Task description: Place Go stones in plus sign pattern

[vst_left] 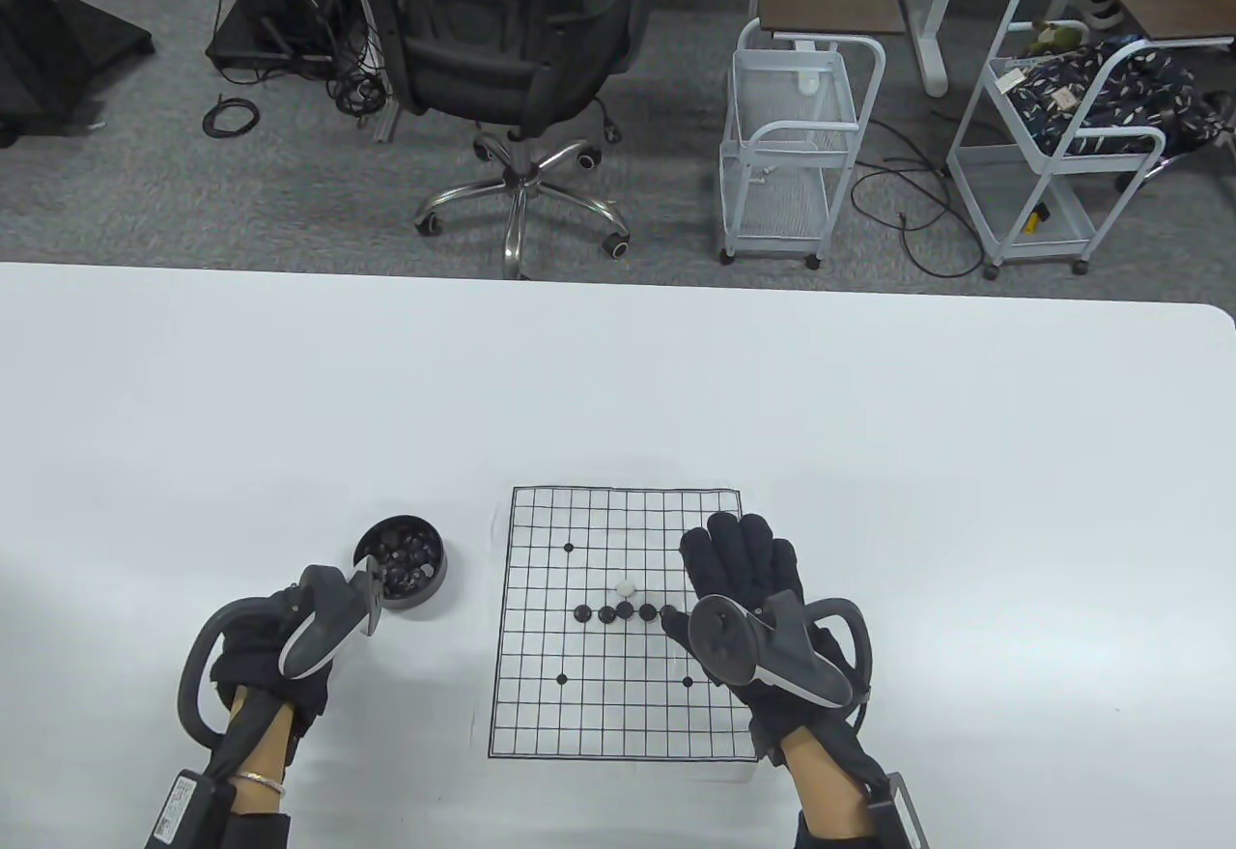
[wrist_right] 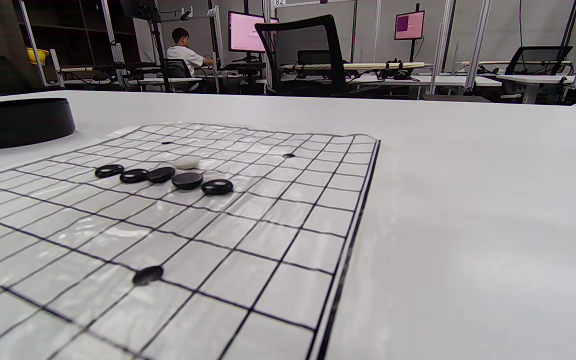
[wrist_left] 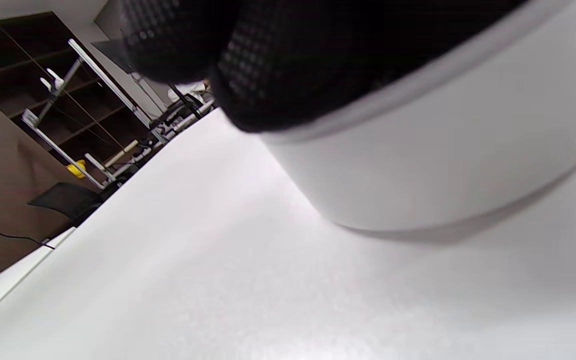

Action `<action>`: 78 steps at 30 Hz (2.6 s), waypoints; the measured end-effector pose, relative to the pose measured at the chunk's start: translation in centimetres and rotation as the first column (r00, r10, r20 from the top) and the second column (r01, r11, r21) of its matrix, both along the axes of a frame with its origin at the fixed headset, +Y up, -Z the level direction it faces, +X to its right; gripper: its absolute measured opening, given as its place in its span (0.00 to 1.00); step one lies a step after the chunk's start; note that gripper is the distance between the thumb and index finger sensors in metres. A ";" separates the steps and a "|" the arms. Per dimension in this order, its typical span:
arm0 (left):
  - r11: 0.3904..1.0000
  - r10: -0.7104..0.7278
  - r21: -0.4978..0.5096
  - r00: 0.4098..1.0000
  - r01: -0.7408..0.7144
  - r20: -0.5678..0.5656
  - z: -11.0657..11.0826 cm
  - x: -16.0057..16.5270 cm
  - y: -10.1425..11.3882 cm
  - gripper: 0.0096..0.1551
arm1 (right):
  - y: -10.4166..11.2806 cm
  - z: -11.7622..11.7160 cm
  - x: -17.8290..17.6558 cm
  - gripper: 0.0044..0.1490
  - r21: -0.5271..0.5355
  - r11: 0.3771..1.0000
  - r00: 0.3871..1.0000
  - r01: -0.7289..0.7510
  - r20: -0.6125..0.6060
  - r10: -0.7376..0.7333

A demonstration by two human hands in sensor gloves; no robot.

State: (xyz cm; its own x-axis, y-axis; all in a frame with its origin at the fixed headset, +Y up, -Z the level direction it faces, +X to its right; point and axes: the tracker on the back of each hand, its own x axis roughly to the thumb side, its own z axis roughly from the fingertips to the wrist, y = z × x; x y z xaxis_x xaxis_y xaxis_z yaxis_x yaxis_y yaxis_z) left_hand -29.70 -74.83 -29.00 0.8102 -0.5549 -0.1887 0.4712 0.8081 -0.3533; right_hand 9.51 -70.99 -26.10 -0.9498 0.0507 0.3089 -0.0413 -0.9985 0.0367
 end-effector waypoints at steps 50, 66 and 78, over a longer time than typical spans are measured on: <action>0.967 0.239 0.105 0.970 -0.234 -0.043 0.5 -1.9 0.7 0.19 | -0.1 -0.2 -0.3 0.52 -0.007 1.000 1.000 -0.007 -0.010 0.007; 0.745 0.528 0.247 0.774 -0.620 0.349 0.5 3.4 6.2 0.19 | 0.1 -0.2 -0.2 0.52 -0.012 1.000 1.000 -0.003 0.001 0.003; 0.587 0.786 -0.087 0.541 -0.805 0.300 -6.9 19.0 4.1 0.19 | 0.0 0.0 0.6 0.51 -0.016 1.000 0.999 -0.004 0.039 0.005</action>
State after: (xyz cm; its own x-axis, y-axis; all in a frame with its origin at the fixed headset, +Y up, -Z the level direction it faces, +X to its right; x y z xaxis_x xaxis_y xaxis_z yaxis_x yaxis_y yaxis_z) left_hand -10.69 -70.73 -35.88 0.9310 0.3473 0.1120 -0.3090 0.9135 -0.2645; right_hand 10.08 -70.94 -26.08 -0.9613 0.0513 0.2706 -0.0388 -0.9979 0.0512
